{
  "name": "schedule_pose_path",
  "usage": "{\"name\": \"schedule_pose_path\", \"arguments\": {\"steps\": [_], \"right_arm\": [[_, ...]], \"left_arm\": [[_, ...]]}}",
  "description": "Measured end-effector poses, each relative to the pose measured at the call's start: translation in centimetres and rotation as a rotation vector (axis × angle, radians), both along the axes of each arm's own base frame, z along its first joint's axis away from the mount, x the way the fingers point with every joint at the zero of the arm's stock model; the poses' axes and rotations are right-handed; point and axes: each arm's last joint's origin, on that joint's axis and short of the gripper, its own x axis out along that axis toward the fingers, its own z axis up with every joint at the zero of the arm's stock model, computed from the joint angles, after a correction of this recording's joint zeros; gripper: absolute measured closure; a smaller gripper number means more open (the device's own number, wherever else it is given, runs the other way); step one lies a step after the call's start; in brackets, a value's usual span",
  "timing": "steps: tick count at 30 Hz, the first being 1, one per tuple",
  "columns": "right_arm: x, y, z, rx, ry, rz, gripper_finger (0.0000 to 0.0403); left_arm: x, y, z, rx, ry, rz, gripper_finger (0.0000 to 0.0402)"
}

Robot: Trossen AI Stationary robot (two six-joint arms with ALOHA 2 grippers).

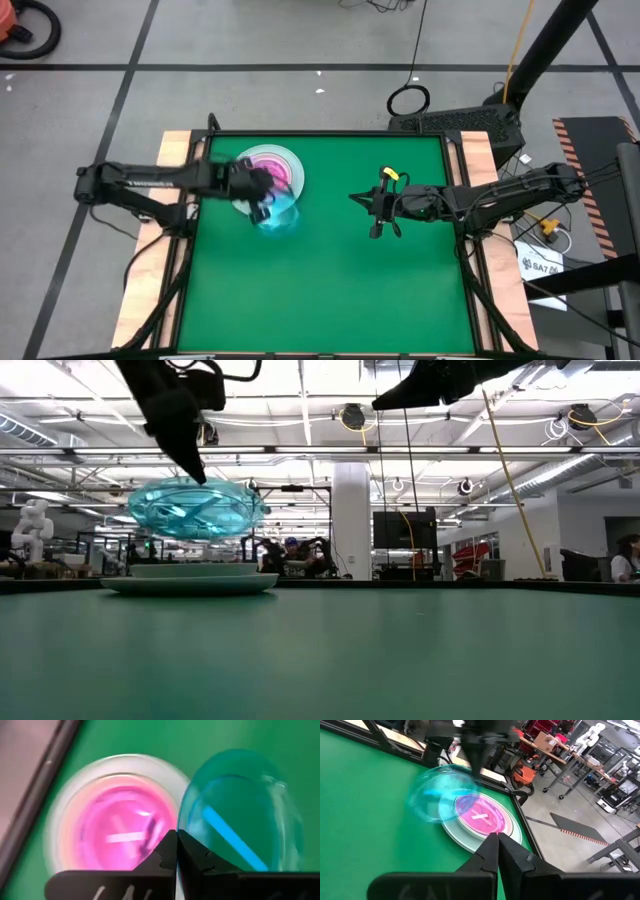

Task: Stack plastic plates
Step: Stack the blue plate on top of the pink plate

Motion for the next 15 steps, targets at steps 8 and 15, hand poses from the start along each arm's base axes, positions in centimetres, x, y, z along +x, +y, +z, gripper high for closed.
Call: {"name": "schedule_pose_path", "arguments": {"steps": [8, 15], "right_arm": [[0.0, 0.0, -0.1, -0.001, 0.007, 0.0, 0.0403], [0.0, 0.0, -0.1, -0.001, 0.007, 0.0, 0.0403]], "left_arm": [[-2.0, 7.4, 1.5, 0.017, 0.033, 0.065, 0.0396], [-5.0, 12.2, 1.4, -0.07, -0.004, 0.161, 0.0396]]}}
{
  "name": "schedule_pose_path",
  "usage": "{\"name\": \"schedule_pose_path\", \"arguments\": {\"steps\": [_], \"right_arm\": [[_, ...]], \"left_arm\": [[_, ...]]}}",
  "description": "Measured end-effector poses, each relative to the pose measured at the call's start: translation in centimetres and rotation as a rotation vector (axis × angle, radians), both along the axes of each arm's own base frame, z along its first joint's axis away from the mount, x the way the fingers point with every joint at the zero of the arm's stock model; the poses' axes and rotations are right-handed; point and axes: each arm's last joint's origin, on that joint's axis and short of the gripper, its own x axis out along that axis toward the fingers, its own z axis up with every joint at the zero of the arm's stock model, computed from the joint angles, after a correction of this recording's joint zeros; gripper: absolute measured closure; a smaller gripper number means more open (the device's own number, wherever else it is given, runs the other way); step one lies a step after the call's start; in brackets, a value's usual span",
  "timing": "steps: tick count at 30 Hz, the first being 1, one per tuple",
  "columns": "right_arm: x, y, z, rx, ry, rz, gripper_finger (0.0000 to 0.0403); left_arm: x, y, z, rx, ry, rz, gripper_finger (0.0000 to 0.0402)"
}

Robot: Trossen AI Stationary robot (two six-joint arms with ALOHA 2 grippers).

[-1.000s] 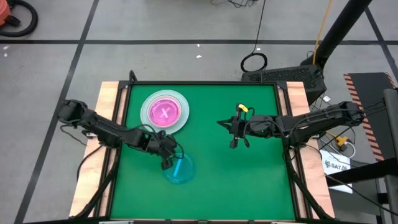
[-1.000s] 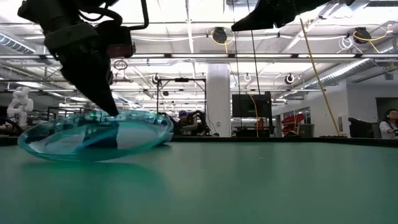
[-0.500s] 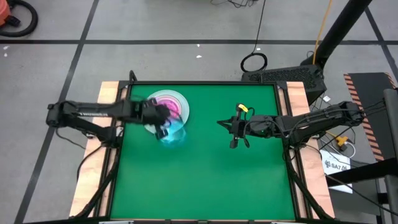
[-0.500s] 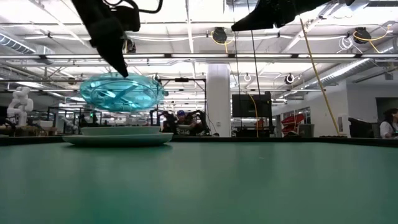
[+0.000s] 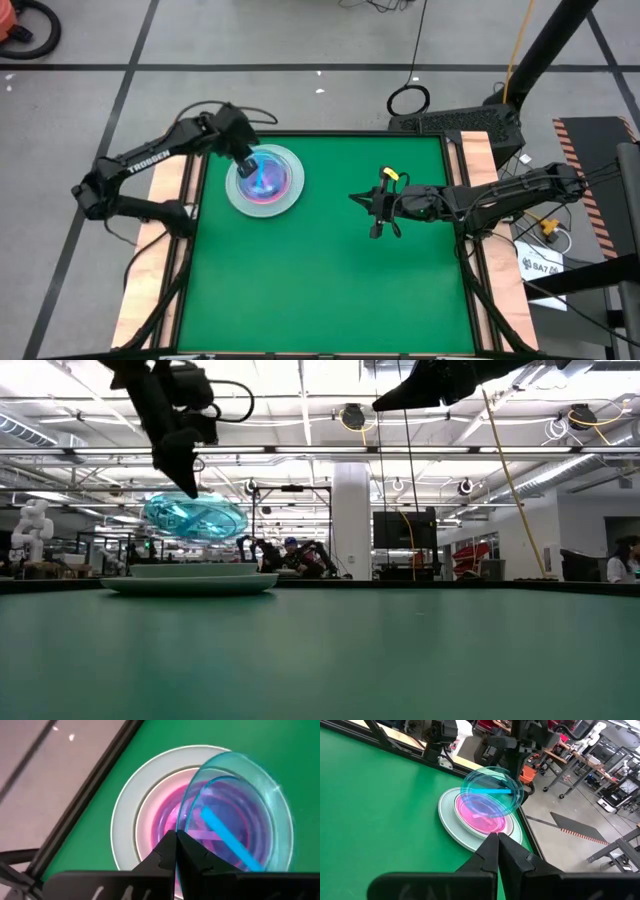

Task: Stack plastic plates
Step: Stack the blue plate on top of the pink plate

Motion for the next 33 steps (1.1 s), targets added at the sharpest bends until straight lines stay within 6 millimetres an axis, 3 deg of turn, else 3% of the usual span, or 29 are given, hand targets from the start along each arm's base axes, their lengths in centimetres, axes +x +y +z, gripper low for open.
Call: {"name": "schedule_pose_path", "arguments": {"steps": [5, 12, 25, 33], "right_arm": [[0.0, 0.0, 0.0, 0.0, 0.0, 0.0, 0.0403], [0.0, 0.0, 0.0, 0.0, 0.0, 0.0, 0.0403], [0.0, 0.0, -0.1, -0.002, 0.015, -0.001, 0.0403], [0.0, 0.0, -0.1, -0.002, 0.015, -0.001, 0.0403]], "left_arm": [[-0.9, 1.6, -1.4, -0.053, 0.027, 0.023, 0.0396], [-0.3, 3.3, -3.2, -0.082, 0.059, 0.047, 0.0396], [0.2, 3.8, -3.9, -0.101, 0.066, 0.061, 0.0395], [0.2, 3.8, -3.9, -0.102, 0.063, 0.067, 0.0327]]}}
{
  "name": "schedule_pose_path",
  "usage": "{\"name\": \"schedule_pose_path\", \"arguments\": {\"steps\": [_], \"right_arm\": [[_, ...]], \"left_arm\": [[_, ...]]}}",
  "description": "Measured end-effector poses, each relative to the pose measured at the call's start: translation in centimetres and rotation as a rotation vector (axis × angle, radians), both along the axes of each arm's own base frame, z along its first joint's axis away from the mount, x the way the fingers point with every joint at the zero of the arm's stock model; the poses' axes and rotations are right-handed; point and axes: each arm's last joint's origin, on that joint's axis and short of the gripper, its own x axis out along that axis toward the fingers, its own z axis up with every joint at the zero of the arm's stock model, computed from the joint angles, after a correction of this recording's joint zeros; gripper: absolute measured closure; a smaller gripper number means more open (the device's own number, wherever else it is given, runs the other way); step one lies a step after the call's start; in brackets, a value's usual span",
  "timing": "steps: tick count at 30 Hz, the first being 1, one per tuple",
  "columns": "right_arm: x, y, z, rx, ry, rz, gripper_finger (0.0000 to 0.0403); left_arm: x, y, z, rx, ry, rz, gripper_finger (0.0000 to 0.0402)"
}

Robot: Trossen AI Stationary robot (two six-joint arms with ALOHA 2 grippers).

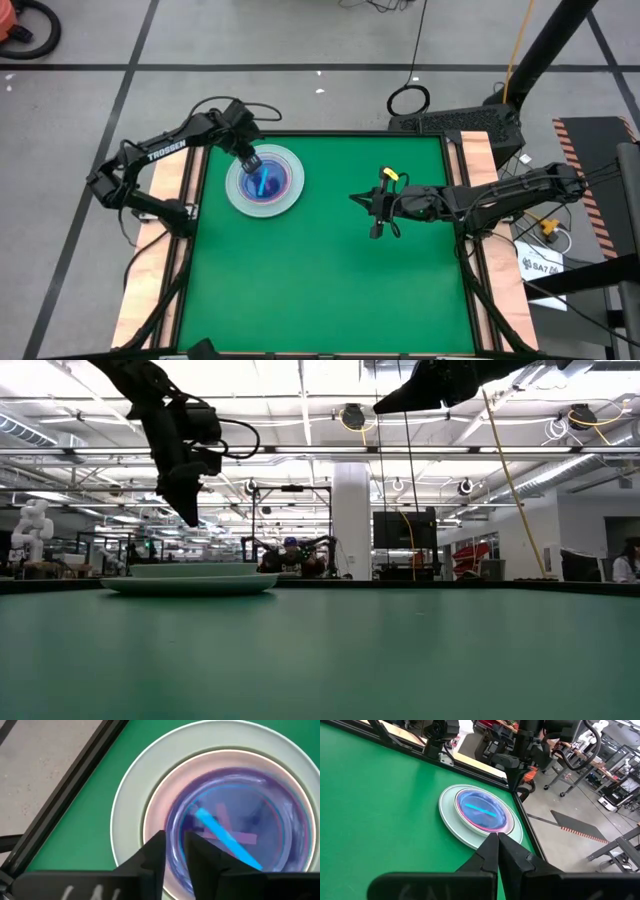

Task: Stack plastic plates
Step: Stack the blue plate on top of the pink plate, then return to Home Position

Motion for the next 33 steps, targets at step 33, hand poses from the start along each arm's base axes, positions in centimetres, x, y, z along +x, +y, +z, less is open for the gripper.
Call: {"name": "schedule_pose_path", "arguments": {"steps": [33], "right_arm": [[-0.2, -0.3, -0.7, 0.096, 0.049, -0.038, 0.0403]], "left_arm": [[1.2, -11.2, -6.3, 0.151, -0.159, -0.116, 0.0314]]}}
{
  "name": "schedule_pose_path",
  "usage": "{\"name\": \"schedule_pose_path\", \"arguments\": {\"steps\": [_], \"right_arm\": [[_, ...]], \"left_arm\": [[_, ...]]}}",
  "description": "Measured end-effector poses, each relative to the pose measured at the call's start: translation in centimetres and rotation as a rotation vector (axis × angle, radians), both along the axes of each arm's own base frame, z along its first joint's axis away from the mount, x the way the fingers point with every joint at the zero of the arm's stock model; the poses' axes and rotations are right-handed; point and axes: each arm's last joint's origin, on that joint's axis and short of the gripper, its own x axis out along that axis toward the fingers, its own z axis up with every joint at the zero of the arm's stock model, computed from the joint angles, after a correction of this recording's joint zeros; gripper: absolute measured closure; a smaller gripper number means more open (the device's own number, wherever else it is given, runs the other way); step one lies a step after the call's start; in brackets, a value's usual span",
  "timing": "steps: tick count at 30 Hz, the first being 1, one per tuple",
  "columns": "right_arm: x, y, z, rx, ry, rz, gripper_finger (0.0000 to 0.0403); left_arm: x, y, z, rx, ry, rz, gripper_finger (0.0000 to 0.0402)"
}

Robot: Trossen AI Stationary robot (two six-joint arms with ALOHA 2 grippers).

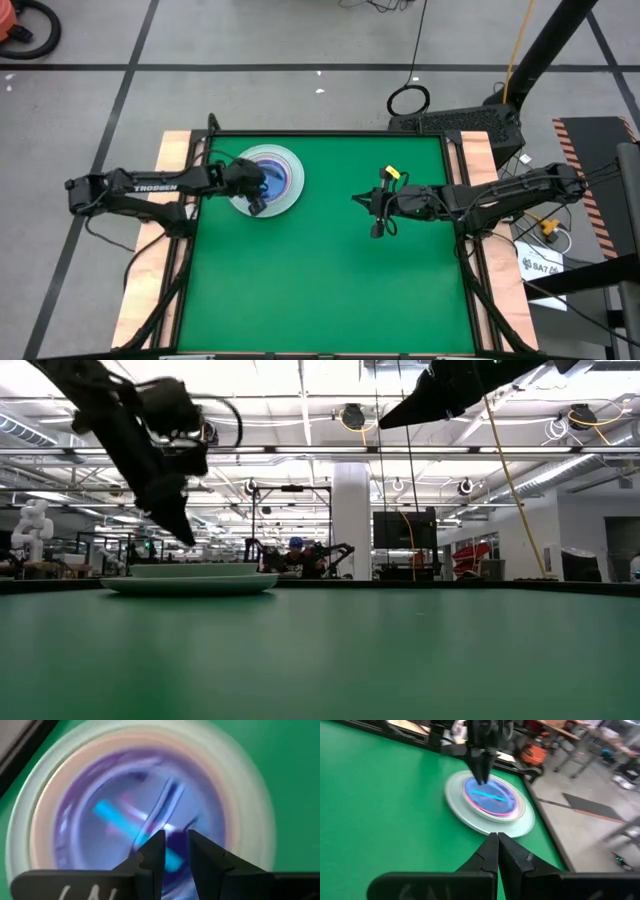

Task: Stack plastic plates
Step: Return to Home Position

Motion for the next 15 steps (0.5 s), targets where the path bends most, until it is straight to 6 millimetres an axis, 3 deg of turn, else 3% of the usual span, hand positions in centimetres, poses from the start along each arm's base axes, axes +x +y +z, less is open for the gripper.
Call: {"name": "schedule_pose_path", "arguments": {"steps": [6, 10, 15], "right_arm": [[-0.3, 0.1, -0.3, 0.024, 0.049, 0.035, 0.0403], [-1.0, 0.0, -0.4, 0.052, 0.074, 0.019, 0.0403], [-2.5, -0.1, -2.5, 0.064, 0.074, 0.016, 0.0403]], "left_arm": [[0.5, -4.4, 3.0, 0.101, -0.19, -0.28, 0.0314], [-1.0, -6.9, 5.0, 0.147, -0.28, -0.428, 0.0314], [-3.4, -8.8, 6.6, 0.156, -0.376, -0.543, 0.0314]]}}
